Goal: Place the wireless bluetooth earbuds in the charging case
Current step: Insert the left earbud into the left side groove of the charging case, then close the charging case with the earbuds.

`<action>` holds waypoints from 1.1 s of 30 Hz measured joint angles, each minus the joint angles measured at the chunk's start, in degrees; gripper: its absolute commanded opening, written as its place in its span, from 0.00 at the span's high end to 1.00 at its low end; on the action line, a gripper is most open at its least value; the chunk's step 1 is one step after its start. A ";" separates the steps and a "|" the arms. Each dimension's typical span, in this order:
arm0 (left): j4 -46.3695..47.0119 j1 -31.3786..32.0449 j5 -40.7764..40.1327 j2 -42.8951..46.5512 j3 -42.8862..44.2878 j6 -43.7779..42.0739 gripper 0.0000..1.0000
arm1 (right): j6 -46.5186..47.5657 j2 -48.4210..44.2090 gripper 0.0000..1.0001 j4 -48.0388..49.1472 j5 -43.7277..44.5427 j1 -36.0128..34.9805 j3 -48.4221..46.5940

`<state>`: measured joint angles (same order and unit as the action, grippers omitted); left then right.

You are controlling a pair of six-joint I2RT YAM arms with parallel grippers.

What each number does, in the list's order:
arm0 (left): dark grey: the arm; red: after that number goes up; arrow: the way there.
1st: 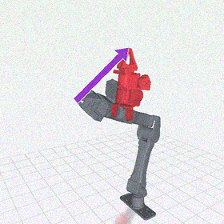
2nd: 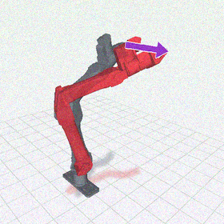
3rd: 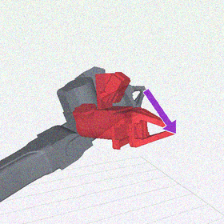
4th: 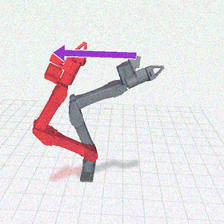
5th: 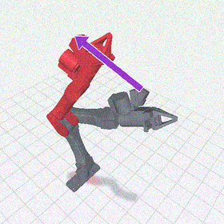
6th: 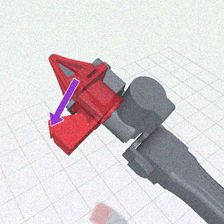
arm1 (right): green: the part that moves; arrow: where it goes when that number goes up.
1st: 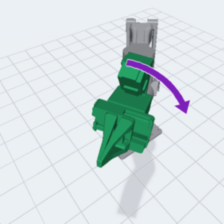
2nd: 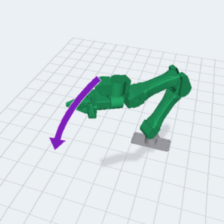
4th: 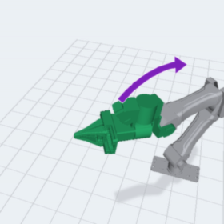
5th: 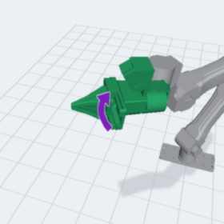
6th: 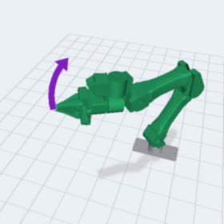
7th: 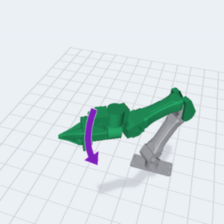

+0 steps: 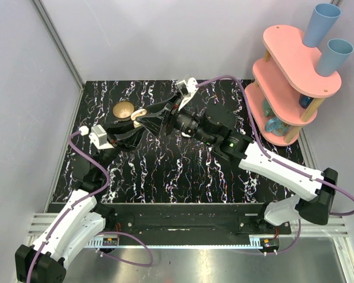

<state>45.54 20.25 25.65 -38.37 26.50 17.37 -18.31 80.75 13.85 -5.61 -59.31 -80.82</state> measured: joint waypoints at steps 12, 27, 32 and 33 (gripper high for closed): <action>-4.85 0.00 0.15 0.57 0.00 -1.03 1.00 | 3.56 -5.22 0.10 -1.95 14.34 0.07 0.85; -9.84 0.37 7.56 -0.04 0.83 -1.49 1.00 | -5.38 -2.86 0.00 -17.99 17.07 9.38 -3.17; -11.87 0.63 10.97 -0.52 1.79 -2.60 1.00 | -8.31 -2.25 0.00 -21.00 14.40 11.91 -3.98; -12.26 0.76 11.82 -0.70 2.05 -2.75 1.00 | -9.05 -1.73 0.00 -22.10 13.46 12.20 -4.83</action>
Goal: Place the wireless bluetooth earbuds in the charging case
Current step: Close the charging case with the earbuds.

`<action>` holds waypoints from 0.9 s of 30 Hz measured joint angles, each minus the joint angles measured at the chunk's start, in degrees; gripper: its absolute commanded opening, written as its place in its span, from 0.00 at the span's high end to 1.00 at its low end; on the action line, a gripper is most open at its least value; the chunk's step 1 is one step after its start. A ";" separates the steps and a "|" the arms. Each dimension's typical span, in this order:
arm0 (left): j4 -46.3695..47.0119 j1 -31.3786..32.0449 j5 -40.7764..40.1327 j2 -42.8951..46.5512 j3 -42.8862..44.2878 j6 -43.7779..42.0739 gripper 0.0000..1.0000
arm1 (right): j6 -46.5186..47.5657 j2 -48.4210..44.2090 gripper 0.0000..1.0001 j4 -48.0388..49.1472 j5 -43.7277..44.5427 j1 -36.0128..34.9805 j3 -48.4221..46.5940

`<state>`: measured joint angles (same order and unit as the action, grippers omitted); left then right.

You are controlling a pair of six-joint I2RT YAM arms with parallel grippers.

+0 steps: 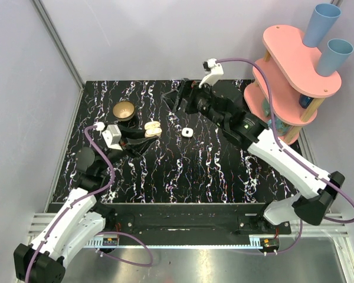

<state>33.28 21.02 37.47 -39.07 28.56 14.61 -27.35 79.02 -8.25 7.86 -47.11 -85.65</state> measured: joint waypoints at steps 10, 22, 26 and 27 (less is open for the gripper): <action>-0.70 1.33 5.64 -2.99 3.34 -0.33 1.00 | -5.84 11.21 0.00 -13.46 -12.13 2.34 -13.35; -1.01 2.14 6.21 -5.07 3.69 -1.07 1.00 | -6.19 12.66 0.00 -15.69 -18.53 2.32 -13.14; -1.07 2.21 4.70 -4.83 3.72 -1.31 1.00 | -6.19 12.66 0.00 -16.41 -19.37 2.32 -12.68; -1.07 2.23 4.26 -4.68 3.72 -1.40 1.00 | -6.16 12.66 0.00 -16.65 -19.54 2.32 -12.55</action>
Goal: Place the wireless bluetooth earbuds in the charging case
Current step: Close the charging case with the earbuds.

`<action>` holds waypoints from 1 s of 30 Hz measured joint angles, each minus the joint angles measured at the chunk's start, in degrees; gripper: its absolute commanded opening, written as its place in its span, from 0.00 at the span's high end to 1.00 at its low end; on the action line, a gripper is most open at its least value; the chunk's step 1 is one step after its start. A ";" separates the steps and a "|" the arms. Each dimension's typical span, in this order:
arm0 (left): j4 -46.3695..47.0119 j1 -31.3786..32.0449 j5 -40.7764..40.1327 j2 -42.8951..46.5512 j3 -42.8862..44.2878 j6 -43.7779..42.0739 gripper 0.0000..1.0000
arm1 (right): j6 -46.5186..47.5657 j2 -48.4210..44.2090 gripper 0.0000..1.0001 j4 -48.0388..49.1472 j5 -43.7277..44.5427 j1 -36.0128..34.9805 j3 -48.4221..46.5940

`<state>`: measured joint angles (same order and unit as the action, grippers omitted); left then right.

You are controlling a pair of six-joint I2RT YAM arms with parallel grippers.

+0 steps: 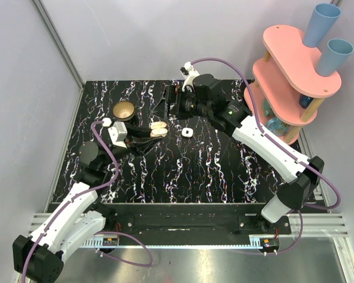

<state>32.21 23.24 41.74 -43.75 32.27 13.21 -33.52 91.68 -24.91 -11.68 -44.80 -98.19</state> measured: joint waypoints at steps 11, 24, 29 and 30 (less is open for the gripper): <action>-0.04 0.07 -3.52 0.52 0.07 -0.74 1.00 | 0.44 -0.02 0.00 -0.59 -0.07 0.02 1.53; -2.10 0.22 -7.78 0.52 0.13 -0.22 1.00 | 1.66 -1.77 0.00 0.44 -0.66 0.20 4.37; -3.21 0.44 -9.84 0.63 0.26 0.85 1.00 | 1.95 -3.10 0.00 0.87 0.92 0.20 5.75; -3.48 0.44 -10.49 0.63 0.28 1.03 1.00 | 1.77 -3.69 0.00 0.98 2.38 0.20 6.45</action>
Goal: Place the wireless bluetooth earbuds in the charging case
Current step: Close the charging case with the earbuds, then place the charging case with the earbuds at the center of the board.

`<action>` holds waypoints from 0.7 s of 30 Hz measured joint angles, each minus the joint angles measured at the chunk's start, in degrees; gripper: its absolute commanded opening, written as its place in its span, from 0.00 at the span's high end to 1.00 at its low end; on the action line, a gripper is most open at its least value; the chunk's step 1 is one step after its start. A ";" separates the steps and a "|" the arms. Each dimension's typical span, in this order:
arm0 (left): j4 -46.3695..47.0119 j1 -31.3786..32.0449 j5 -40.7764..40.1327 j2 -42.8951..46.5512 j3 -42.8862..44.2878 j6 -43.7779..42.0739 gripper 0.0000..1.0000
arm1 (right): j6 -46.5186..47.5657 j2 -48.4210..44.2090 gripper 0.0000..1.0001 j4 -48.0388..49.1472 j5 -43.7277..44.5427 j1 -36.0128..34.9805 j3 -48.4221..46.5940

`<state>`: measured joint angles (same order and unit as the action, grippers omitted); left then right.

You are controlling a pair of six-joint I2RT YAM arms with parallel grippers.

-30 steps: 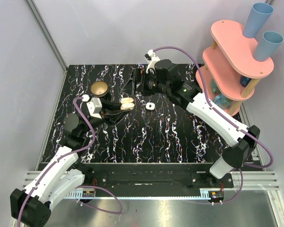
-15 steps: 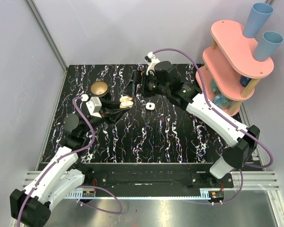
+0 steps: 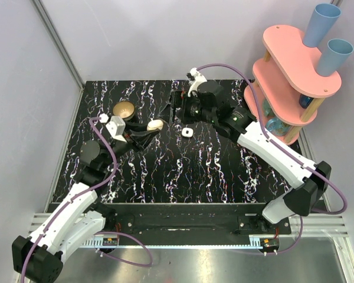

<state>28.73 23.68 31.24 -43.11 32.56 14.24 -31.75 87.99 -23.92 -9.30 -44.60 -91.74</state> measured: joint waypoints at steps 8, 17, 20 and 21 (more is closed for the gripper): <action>-9.44 -0.07 -7.93 -2.23 3.85 3.87 1.00 | -1.62 -9.44 0.00 0.04 20.87 -0.02 8.63; -13.20 -0.07 -9.01 -12.41 4.04 13.73 1.00 | -1.57 -16.26 0.00 0.50 28.89 1.01 13.81; -12.04 -0.07 -8.15 -17.84 3.89 17.88 1.00 | -1.62 -16.20 0.00 0.48 28.72 1.53 15.04; -11.28 -0.07 -7.67 -19.28 3.63 19.08 1.00 | -1.66 -16.11 0.00 0.46 28.61 1.68 15.34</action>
<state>17.45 23.62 23.57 -62.39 36.18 33.32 -33.41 71.88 -23.46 19.31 -42.92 -76.40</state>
